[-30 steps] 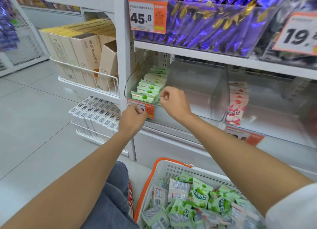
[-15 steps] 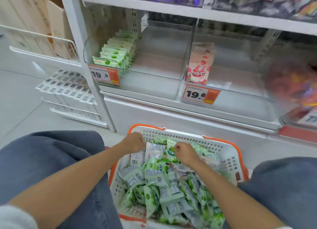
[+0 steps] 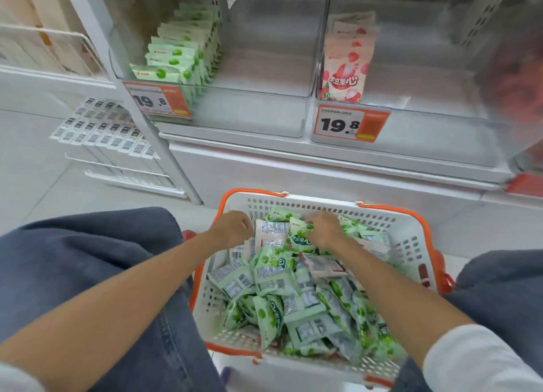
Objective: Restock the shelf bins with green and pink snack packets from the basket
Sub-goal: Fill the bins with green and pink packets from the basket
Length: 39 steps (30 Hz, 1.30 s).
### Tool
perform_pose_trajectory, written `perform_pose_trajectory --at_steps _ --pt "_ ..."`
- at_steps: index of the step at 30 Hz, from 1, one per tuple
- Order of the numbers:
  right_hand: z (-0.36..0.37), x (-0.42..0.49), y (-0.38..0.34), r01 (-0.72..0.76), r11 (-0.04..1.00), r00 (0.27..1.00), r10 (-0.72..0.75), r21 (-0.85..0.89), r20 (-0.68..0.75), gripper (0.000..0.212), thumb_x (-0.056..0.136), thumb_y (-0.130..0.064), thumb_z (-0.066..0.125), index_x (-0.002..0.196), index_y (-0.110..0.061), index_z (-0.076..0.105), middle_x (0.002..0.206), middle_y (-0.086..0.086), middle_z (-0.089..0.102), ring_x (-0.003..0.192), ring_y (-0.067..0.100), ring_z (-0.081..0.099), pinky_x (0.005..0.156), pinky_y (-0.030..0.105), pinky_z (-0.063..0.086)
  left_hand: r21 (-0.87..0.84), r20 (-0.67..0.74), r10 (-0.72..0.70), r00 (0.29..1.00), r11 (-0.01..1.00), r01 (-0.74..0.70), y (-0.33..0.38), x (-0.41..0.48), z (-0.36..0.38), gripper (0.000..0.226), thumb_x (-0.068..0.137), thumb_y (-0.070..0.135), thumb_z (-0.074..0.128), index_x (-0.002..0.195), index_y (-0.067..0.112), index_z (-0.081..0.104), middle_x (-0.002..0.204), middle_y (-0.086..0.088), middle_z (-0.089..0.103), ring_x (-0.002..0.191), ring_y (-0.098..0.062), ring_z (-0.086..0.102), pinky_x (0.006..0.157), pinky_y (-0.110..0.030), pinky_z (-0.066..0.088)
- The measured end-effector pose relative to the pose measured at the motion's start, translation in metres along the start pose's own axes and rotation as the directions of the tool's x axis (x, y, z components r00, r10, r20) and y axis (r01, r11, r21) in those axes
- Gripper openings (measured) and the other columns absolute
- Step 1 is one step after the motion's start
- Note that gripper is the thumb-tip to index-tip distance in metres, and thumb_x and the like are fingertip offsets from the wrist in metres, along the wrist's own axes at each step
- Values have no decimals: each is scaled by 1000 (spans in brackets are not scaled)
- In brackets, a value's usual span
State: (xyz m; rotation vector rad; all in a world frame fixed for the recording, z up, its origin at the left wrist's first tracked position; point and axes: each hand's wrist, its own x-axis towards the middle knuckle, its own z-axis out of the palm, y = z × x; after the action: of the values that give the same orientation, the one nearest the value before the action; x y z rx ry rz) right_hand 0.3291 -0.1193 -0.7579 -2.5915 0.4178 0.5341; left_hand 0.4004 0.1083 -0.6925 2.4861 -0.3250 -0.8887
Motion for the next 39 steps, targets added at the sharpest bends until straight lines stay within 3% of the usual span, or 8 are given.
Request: perform_pose_trajectory --at_steps 4,7,9,13,20,22,26,39 --pt "-28 -9 -25 146 987 987 -149 72 52 22 92 -22 64 113 -14 64 116 7 62 99 21 63 86 34 50 -52 -24 68 997 996 -69 8 -1 -1 23 90 2 58 111 7 60 109 -2 57 92 -17 57 71 -23 50" --pt "-66 -19 -57 282 951 959 -284 127 -2 11 92 -22 66 97 -13 65 93 -1 56 66 14 54 58 25 38 -178 -14 160 987 971 -160 16 -2 -5 62 79 10 79 131 14 46 122 0 50 105 -18 53 80 -25 49" --pt "-93 -25 -83 349 928 937 -348 134 -31 15 90 -20 68 95 -6 68 86 5 60 68 16 51 60 29 37 -227 3 211 977 952 -205 20 -1 -16 70 72 12 85 131 15 48 121 0 59 107 -19 59 84 -28 51" --pt "-137 -31 -127 429 901 902 -425 67 -74 15 87 -19 70 87 -5 68 79 8 63 72 19 52 64 34 38 -122 -140 272 952 949 -289 26 -8 -59 40 69 9 85 104 15 67 101 -3 72 95 -22 68 81 -31 53" --pt "-209 -34 -207 525 851 829 -506 22 -237 10 85 -19 72 80 -12 67 67 -3 56 61 12 48 55 28 34 -30 -349 347 871 924 -380 33 -37 -175 49 70 11 85 114 10 64 103 -4 67 88 -22 65 78 -31 55" --pt "-231 -26 -231 552 830 795 -497 76 -346 10 85 -18 71 84 -9 70 72 1 60 64 13 50 59 28 36 -154 -463 301 834 899 -410 29 -44 -207 53 74 2 79 121 13 59 104 -2 62 86 -17 64 70 -20 51" --pt "-260 -2 -275 627 739 723 -432 248 -539 7 83 -16 73 84 -9 72 76 3 65 69 10 55 65 29 44 -337 -716 68 695 838 -429 12 -40 -253 29 83 1 62 108 16 63 93 -2 66 78 -18 63 60 -27 49" --pt "-272 52 -330 610 782 756 -527 125 -388 7 85 -20 72 88 -14 72 79 3 69 67 11 59 61 26 46 -364 -828 -63 558 817 -447 -10 -14 -260 23 89 6 54 102 24 58 92 6 62 74 -15 60 59 -30 46"
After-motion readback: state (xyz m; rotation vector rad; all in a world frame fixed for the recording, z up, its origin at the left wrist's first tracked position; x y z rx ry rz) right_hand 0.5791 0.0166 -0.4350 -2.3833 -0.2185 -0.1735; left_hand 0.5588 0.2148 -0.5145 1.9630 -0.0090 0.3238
